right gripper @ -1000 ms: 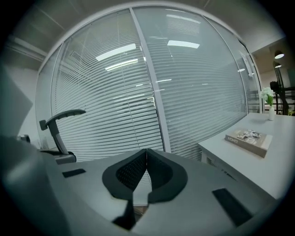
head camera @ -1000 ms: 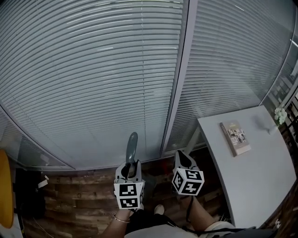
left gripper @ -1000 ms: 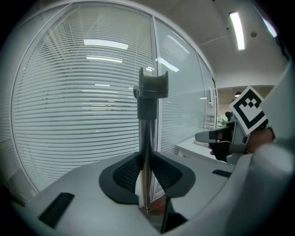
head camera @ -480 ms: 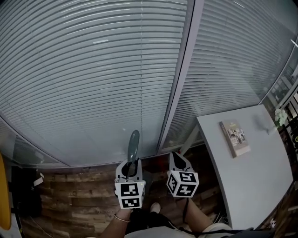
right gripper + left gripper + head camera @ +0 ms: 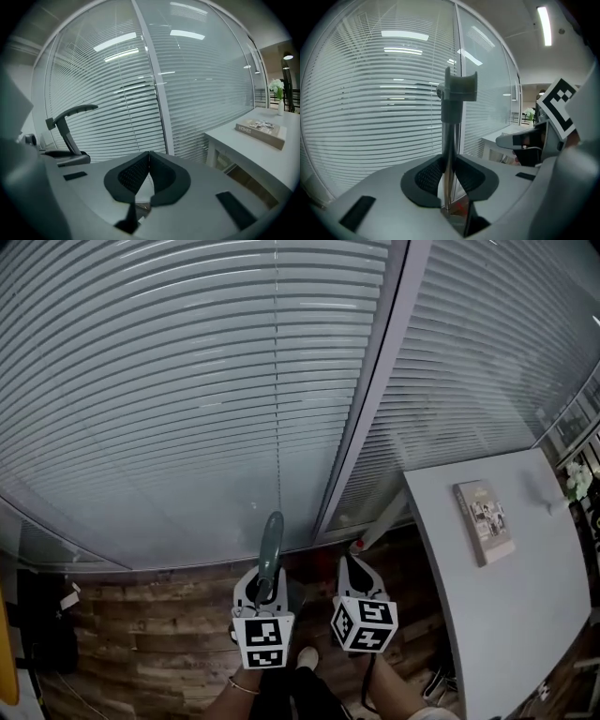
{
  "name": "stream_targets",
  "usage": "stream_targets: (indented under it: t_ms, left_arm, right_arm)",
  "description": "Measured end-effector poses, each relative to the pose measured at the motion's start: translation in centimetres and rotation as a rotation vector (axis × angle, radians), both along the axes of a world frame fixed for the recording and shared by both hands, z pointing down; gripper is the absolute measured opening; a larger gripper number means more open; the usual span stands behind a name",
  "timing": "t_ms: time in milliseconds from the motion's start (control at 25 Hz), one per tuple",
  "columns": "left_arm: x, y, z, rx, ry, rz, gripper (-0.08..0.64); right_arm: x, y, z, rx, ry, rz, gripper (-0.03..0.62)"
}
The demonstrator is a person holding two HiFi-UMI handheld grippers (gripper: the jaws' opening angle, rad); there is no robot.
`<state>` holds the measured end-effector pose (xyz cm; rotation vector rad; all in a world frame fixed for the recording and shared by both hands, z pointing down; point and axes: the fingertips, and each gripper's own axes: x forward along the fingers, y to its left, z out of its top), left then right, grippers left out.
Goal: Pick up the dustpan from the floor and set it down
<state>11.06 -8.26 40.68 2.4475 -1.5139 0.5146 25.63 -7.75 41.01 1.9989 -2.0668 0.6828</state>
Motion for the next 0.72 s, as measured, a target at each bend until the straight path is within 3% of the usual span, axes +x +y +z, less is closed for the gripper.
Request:
stream_targets:
  t_ms: [720]
  left_arm:
    - [1.9, -1.1, 12.5, -0.084, -0.014, -0.028, 0.095]
  right_arm:
    - [1.9, 0.0, 10.9, -0.089, 0.000, 0.022, 0.032]
